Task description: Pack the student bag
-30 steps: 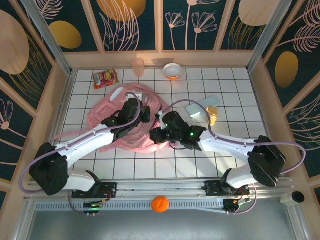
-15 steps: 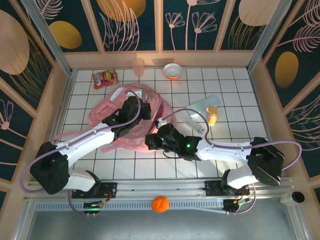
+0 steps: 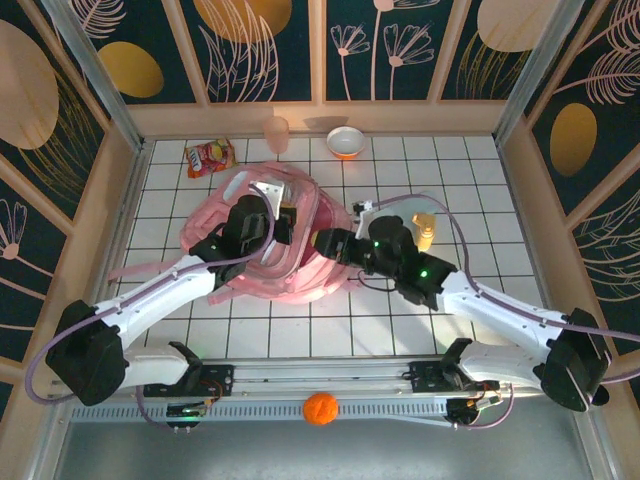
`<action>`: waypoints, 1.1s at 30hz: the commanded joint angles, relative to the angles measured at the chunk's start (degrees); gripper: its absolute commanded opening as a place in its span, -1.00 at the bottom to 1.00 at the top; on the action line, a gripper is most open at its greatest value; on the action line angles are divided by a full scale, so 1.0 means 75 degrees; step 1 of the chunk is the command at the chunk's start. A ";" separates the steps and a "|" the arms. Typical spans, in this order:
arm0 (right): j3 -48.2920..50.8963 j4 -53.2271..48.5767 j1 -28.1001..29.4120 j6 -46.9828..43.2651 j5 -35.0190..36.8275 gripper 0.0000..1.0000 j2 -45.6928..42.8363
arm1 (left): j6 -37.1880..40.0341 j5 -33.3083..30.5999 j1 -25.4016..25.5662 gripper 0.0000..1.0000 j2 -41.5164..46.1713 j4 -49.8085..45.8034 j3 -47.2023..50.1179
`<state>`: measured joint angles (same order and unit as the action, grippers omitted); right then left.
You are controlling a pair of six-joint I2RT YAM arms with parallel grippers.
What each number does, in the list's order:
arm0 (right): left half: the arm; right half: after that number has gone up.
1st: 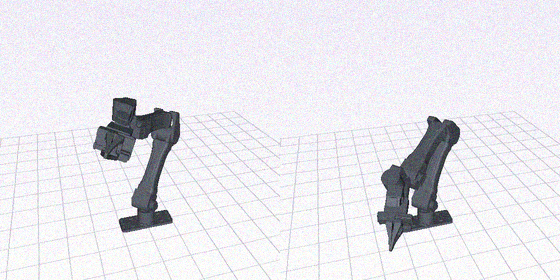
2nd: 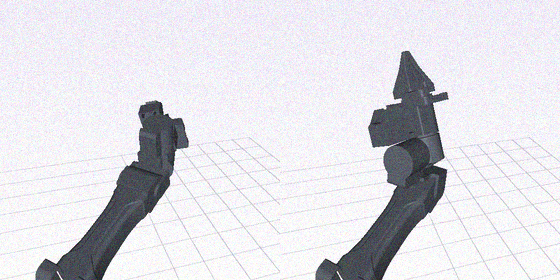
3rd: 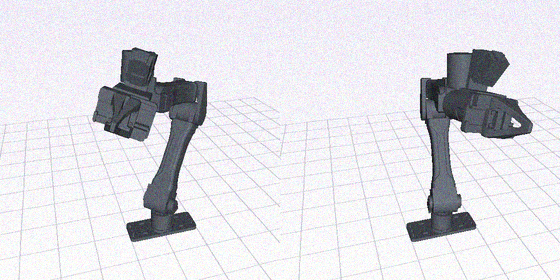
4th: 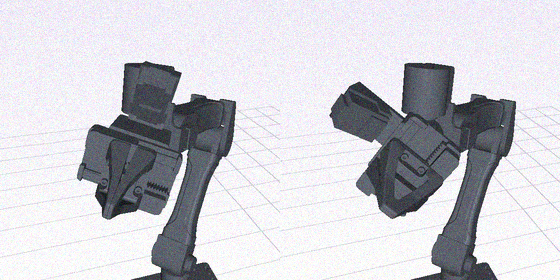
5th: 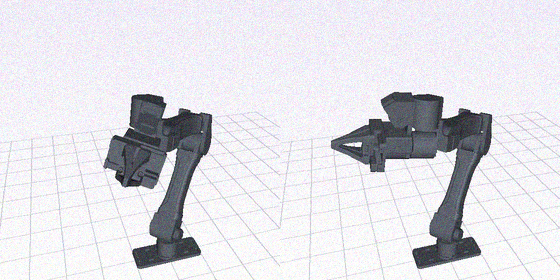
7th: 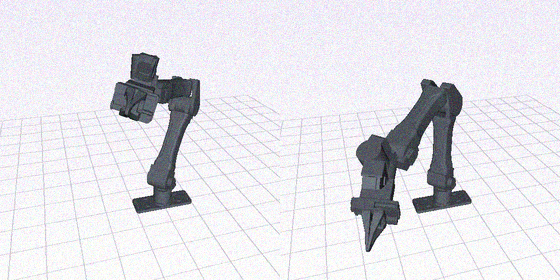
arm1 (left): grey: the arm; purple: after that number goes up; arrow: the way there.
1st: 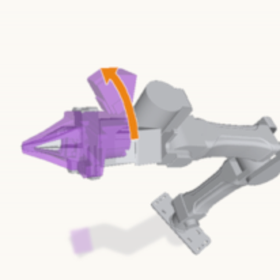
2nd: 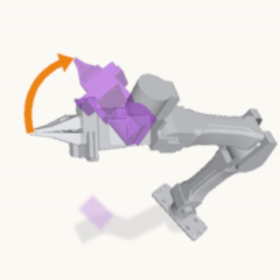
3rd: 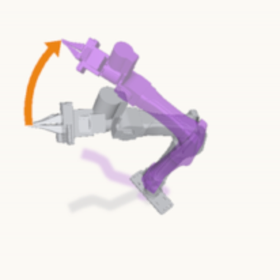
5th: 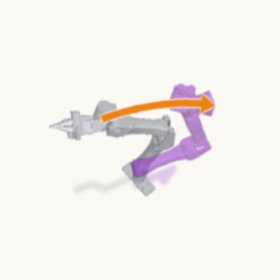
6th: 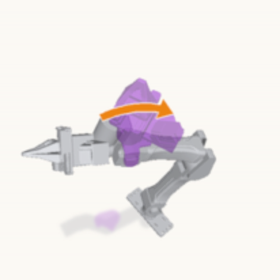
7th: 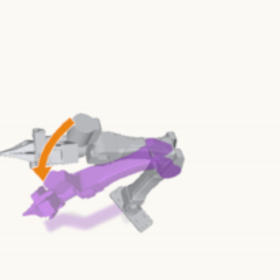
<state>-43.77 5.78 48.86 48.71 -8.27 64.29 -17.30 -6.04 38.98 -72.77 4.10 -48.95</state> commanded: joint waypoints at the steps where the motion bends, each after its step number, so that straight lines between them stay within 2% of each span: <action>1: -0.0300 0.0045 -0.0521 -0.0205 -0.0756 0.07 0.0201 | 0.0788 0.0630 -0.0006 -1.00 0.0421 0.0872 -0.0095; 10: -0.0627 0.1074 -0.0659 0.0444 -0.1580 0.18 0.1654 | 0.1080 0.1422 -0.0014 -1.00 0.0550 0.1140 0.0061; 15: -0.0391 0.1665 -0.0353 0.0872 -0.1267 0.14 0.1936 | 0.1243 0.1385 -0.0014 -1.00 0.0423 0.1168 0.0032; 17: -0.0203 0.1948 -0.0166 0.1093 -0.1029 -0.12 0.1942 | 0.1258 0.1414 -0.0008 -1.00 0.0280 0.1120 -0.0066; 18: -0.0059 0.2148 -0.0081 0.1258 -0.0854 -0.39 0.1898 | 0.1264 0.1405 -0.0007 -1.00 0.0210 0.1097 -0.0125; 19: 0.0109 0.2412 0.0010 0.1429 -0.0648 -0.57 0.1822 | 0.1250 0.1326 -0.0008 -1.00 0.0151 0.1057 -0.0187; 22: 0.0555 0.3215 0.0321 0.1819 0.0078 -0.91 0.1518 | 0.1168 0.0802 -0.0014 -1.00 -0.0023 0.0777 -0.0474; 23: 0.0619 0.3342 0.0398 0.1898 0.0336 -1.00 0.1435 | 0.1170 0.0713 -0.0014 -1.00 -0.0082 0.0592 -0.0616; 25: 0.0690 0.3552 0.0535 0.2019 0.0876 -1.00 0.1303 | 0.1059 0.0619 -0.0007 -0.99 -0.0181 0.0080 -0.0856; 26: 0.0691 0.3671 0.0561 0.2039 0.1024 -1.00 0.1275 | 0.0978 0.0624 -0.0006 -0.85 -0.0161 -0.0106 -0.1029; 28: 0.0693 0.3890 0.0575 0.2060 0.1320 -1.00 0.1219 | 0.0783 0.0711 -0.0007 -0.43 0.0047 -0.0535 -0.1126; 31: 0.0612 0.4282 0.0595 0.1975 0.1644 -1.00 0.1233 | 0.0197 0.0706 -0.0006 0.03 0.0678 -0.1138 -0.0956; 33: 0.0520 0.4523 0.0635 0.1881 0.1797 -1.00 0.1277 | -0.0112 0.0652 -0.0012 0.21 0.1207 -0.1624 -0.0673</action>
<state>-38.76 29.02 53.28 63.35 -0.25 76.09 -13.69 0.01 39.09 -68.73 -3.33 -54.78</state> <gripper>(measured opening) 0.050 0.585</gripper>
